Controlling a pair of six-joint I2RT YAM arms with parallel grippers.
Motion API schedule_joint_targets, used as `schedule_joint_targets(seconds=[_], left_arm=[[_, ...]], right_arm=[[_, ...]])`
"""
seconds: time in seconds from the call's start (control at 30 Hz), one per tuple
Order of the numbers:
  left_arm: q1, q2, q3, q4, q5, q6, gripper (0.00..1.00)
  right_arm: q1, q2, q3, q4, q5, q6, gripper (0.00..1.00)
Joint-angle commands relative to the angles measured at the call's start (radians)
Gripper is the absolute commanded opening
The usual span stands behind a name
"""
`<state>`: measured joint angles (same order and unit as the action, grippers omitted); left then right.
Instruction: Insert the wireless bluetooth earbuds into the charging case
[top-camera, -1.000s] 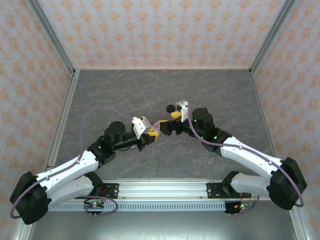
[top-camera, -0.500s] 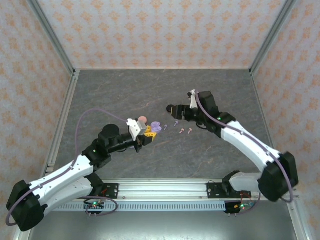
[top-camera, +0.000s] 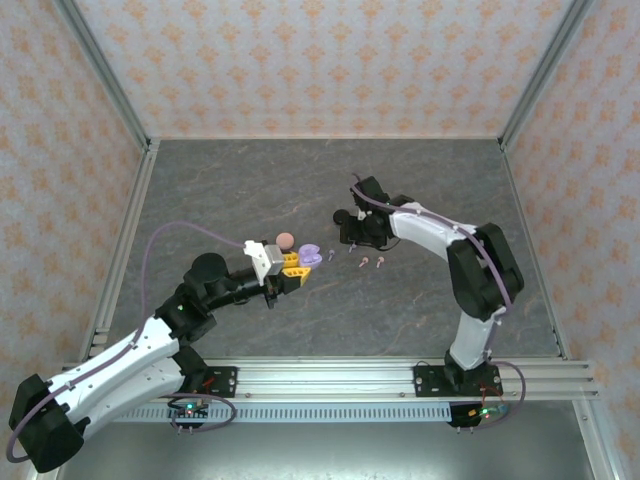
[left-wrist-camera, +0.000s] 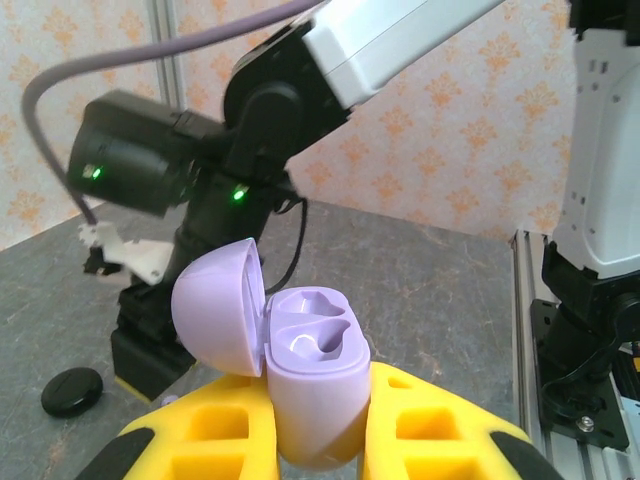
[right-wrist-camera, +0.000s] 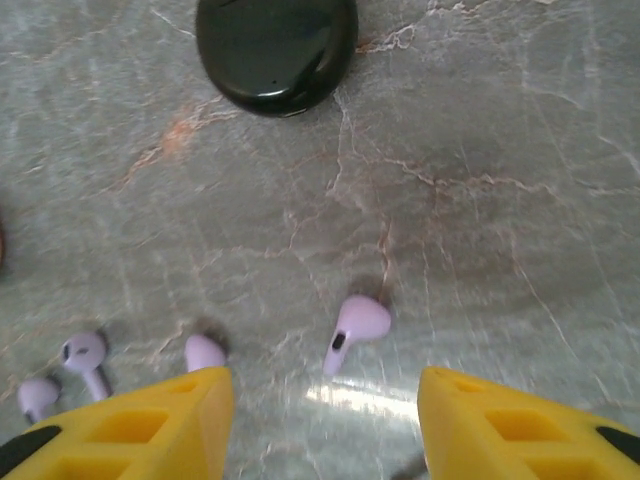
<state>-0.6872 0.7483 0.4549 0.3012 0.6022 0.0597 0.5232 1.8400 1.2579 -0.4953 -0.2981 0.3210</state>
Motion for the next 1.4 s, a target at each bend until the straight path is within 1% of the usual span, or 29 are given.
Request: schedule_joint_targets(seconds=[0.0, 0.17, 0.33, 0.43, 0.53, 0.6, 0.8, 0.97, 1.23, 1.37], left_arm=[[-0.009, -0.016, -0.007, 0.036, 0.02, -0.012, 0.0], [-0.012, -0.015, -0.004, 0.022, 0.005, -0.012, 0.0], [-0.011, -0.015, -0.002, 0.012, -0.001, -0.006, 0.0], [-0.012, -0.012, 0.002, 0.005, -0.001, -0.001, 0.0], [-0.012, -0.01, 0.004, 0.0, -0.001, 0.002, 0.0], [-0.013, -0.008, 0.005, -0.005, -0.002, 0.004, 0.0], [-0.012, -0.009, 0.005, -0.013, -0.009, 0.006, 0.0], [-0.012, -0.008, 0.007, -0.019, -0.013, 0.011, 0.0], [-0.012, -0.007, 0.007, -0.026, -0.019, 0.011, 0.0], [-0.012, -0.005, 0.008, -0.031, -0.022, 0.011, 0.0]], right_arm=[[0.011, 0.044, 0.052, -0.041, 0.05, 0.007, 0.51], [0.019, 0.109, 0.091, -0.062, 0.092, -0.011, 0.5], [0.03, 0.154, 0.11, -0.069, 0.09, -0.019, 0.47], [0.037, 0.167, 0.118, -0.072, 0.092, -0.02, 0.44], [0.038, 0.179, 0.123, -0.079, 0.093, -0.022, 0.39], [0.04, 0.183, 0.124, -0.089, 0.094, -0.022, 0.35], [0.057, 0.176, 0.114, -0.116, 0.105, -0.023, 0.35], [0.063, 0.168, 0.107, -0.125, 0.108, -0.018, 0.31], [0.07, 0.153, 0.093, -0.145, 0.132, -0.017, 0.31], [0.07, 0.153, 0.085, -0.128, 0.122, -0.014, 0.27]])
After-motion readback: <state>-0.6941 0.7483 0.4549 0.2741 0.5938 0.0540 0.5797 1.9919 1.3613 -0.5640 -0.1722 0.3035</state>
